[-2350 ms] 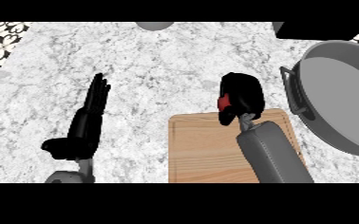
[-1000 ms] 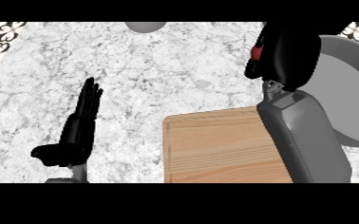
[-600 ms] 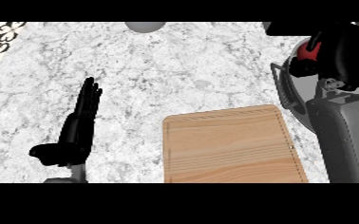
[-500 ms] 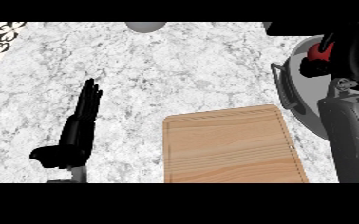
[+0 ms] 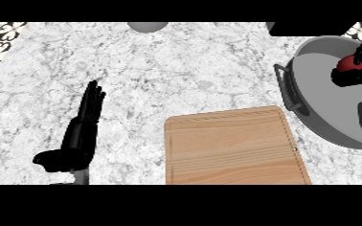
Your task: Pick the tomato from the cutting board and place it in the pot
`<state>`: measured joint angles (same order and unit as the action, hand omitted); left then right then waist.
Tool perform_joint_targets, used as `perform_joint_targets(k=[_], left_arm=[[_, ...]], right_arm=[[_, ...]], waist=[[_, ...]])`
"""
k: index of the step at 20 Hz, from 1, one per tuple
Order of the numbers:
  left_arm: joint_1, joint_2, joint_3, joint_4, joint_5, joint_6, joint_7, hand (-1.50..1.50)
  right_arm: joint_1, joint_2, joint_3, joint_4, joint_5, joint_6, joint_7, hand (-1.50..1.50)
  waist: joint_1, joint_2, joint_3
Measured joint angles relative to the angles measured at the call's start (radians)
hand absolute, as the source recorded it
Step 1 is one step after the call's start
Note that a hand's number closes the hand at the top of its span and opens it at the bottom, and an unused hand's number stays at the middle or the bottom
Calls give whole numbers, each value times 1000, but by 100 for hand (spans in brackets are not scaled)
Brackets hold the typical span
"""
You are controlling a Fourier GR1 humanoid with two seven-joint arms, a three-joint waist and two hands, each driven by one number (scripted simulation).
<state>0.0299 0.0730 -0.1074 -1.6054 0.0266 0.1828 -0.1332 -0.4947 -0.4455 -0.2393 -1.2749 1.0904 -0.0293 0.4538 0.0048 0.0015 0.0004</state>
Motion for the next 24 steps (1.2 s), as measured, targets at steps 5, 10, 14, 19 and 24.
perform_joint_targets(k=[5,10,14,19,24], left_arm=[[-24,-12,6,26,-6,3,-1,0],[-31,-6,18,32,3,-11,-5,0],[-45,-6,18,17,-1,-5,31,0],[-38,-5,26,13,2,-5,29,0],[-24,-3,24,9,-4,-4,28,0]], right_arm=[[-18,-22,-40,177,-33,-26,-67,150],[-43,-46,-100,359,-56,-22,-48,-150],[-50,-51,-137,453,-119,-15,-134,-150],[-70,-19,-246,446,-270,-110,-290,-150],[-68,21,-384,390,-460,-188,-438,-150]], waist=[[2,1,0],[8,3,0],[6,2,0],[0,0,2],[-8,-3,2]])
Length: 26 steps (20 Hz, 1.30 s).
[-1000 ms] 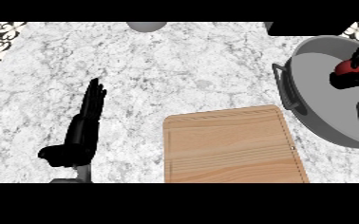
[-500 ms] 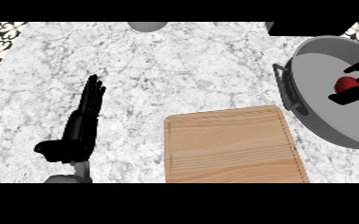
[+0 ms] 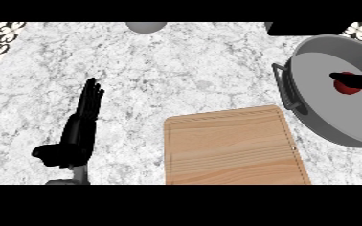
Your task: Pick the tomato from the cutting board and place it in the pot
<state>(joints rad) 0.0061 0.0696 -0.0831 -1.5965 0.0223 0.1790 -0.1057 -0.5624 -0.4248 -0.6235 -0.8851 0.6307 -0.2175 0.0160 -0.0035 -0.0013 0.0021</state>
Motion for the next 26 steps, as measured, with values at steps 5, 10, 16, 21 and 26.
perform_joint_targets(k=[5,10,16,21,26], left_arm=[[-2,1,9,3,8,-10,-9,0],[9,-6,3,9,-1,-15,-25,0],[-11,-3,18,0,7,-25,1,0],[0,-3,28,16,5,-35,-23,0],[-1,-11,25,7,-2,-33,-18,0]], right_arm=[[9,-33,-121,46,-156,-12,-104,-150],[47,-116,-191,100,-272,31,-184,-150],[93,-214,-239,199,-380,81,-317,-150],[141,-288,-259,281,-448,128,-404,-150],[163,-365,-274,394,-496,148,-488,-150]], waist=[[5,3,-1],[6,3,-1],[8,3,-1],[8,3,-1],[11,4,-1]])
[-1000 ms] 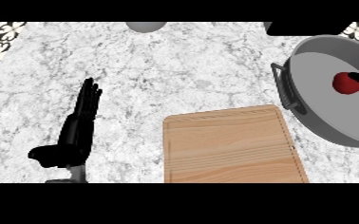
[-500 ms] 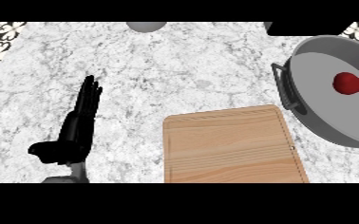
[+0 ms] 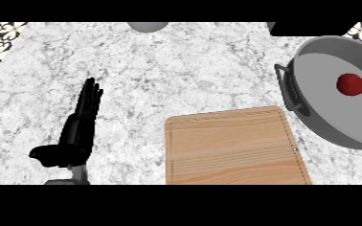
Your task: Pick the tomato from the cutting board and place it in the pot
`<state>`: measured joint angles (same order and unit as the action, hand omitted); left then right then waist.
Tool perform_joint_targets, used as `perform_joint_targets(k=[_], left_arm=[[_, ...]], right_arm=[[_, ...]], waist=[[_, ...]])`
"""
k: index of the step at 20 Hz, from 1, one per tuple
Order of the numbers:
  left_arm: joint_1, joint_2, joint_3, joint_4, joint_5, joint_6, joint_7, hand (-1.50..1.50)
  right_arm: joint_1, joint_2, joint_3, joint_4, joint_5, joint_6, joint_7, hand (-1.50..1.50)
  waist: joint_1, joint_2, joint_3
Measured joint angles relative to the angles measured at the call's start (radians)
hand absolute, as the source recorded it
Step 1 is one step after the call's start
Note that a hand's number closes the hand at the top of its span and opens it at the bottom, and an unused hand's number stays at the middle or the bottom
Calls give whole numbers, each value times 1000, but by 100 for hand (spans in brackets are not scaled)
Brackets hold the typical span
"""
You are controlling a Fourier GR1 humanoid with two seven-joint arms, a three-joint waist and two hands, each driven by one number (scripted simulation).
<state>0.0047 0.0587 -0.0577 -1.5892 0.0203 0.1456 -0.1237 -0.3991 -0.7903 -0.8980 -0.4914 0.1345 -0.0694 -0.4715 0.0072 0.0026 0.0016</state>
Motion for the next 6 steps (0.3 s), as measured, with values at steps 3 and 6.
perform_joint_targets(k=[3,6], left_arm=[[22,-6,-12,-19,-6,0,0,0],[6,-12,-10,-3,-17,8,-2,0]], right_arm=[[20,-30,-26,36,-41,2,-24,-150],[32,-61,-47,78,-79,7,-50,-150]], waist=[[0,0,0],[-1,0,0]])
